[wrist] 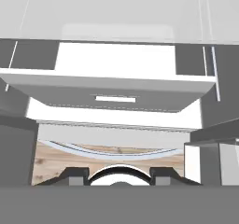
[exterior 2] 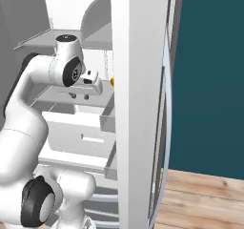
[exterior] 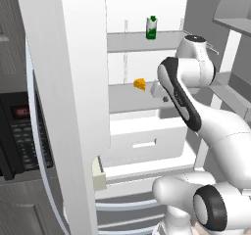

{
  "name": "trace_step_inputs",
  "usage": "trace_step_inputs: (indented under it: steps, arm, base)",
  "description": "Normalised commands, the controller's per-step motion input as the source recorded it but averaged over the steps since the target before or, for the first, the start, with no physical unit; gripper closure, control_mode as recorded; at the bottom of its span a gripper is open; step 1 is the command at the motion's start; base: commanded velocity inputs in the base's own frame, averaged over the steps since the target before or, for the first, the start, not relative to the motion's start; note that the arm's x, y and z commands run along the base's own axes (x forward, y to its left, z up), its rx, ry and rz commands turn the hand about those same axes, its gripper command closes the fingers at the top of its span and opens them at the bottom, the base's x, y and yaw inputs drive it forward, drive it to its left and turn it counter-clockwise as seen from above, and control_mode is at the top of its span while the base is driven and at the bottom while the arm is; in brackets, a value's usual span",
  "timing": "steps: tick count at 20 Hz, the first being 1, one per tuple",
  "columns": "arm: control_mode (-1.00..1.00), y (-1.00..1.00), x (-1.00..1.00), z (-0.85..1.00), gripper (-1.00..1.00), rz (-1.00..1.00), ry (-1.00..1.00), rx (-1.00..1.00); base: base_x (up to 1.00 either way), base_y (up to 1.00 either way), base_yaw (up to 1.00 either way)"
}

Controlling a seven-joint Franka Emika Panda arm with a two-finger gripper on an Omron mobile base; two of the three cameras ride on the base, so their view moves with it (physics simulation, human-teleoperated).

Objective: Take out the milk from the fridge and place it on the tray on the counter. Then take the sugar cube near the tray and place it in the tray.

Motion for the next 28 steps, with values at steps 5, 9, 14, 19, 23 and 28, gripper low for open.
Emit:
trace_step_inputs:
  steps: [5, 9, 14, 19, 23, 28]
  arm:
    - [-1.0, 0.0, -0.31, 0.0, -1.0, 0.0, -0.09, -0.01]
    - [-1.0, 0.01, -0.66, 0.13, -1.0, 0.0, -0.37, 0.0]
    - [-1.0, 0.02, -0.39, 0.53, -1.0, 0.0, -0.4, 0.0]
    - [-1.0, 0.2, -0.06, 0.7, -1.0, -0.05, -0.33, -0.05]
    - [-1.0, 0.11, 0.0, 0.75, -1.0, -0.06, -0.26, -0.05]
    - [-1.0, 0.0, 0.0, 0.56, -1.0, -0.04, -0.19, 0.0]
  base:
    - [0.0, 0.0, 0.0]
    - [0.0, 0.0, 0.0]
    - [0.0, 0.0, 0.0]
    - [0.0, 0.0, 0.0]
    - [0.0, 0.0, 0.0]
    - [0.0, 0.0, 0.0]
